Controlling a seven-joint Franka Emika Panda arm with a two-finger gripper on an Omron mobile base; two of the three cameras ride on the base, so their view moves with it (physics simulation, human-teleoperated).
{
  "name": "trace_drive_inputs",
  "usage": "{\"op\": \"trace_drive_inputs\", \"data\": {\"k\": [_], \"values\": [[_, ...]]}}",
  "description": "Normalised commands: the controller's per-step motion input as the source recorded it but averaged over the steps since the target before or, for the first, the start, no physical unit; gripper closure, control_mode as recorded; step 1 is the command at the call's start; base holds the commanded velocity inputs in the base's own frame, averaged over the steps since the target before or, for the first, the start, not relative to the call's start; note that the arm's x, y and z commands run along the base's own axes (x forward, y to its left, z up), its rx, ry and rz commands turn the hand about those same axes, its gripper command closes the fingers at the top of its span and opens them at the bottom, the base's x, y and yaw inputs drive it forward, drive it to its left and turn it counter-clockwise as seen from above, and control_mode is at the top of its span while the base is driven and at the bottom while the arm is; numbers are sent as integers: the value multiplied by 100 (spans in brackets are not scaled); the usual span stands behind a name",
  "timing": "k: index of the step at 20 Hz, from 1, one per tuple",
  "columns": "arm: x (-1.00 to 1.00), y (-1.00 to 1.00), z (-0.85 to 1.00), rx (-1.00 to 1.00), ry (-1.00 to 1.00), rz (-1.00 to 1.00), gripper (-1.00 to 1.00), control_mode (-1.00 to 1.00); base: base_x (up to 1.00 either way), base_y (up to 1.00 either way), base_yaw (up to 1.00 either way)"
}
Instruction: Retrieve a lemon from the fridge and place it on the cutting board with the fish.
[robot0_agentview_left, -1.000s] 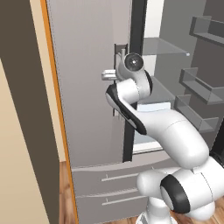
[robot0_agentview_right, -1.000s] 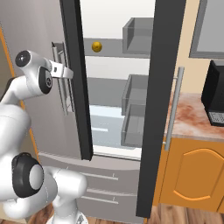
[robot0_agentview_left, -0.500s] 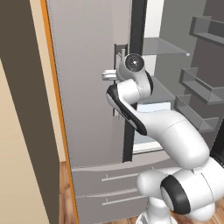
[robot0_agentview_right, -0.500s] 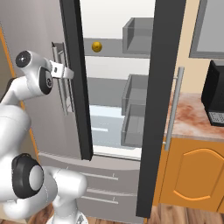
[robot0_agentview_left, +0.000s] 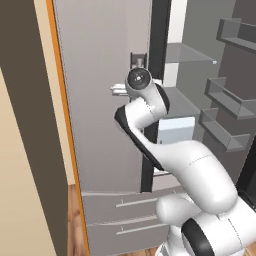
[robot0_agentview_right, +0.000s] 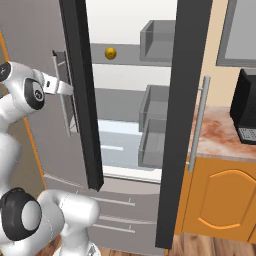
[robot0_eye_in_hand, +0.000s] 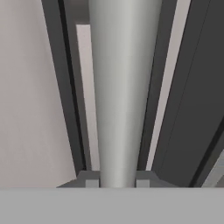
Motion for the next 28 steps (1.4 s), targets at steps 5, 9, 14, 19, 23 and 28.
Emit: {"op": "trace_drive_inputs", "data": {"k": [5, 9, 14, 19, 23, 28], "values": [[-54, 35, 0, 0, 0, -34, 100, -100, 0, 0, 0], [-54, 43, 0, 0, 4, -35, 100, -100, 0, 0, 0], [-11, 18, 0, 0, 5, -21, -100, -100, 0, 0, 0], [0, 0, 0, 0, 5, -1, -100, -100, 0, 0, 0], [-20, 0, 0, 0, 8, -1, -100, -100, 0, 0, 0], [-51, 1, 0, 0, 10, -6, -100, -100, 0, 0, 0]]}}
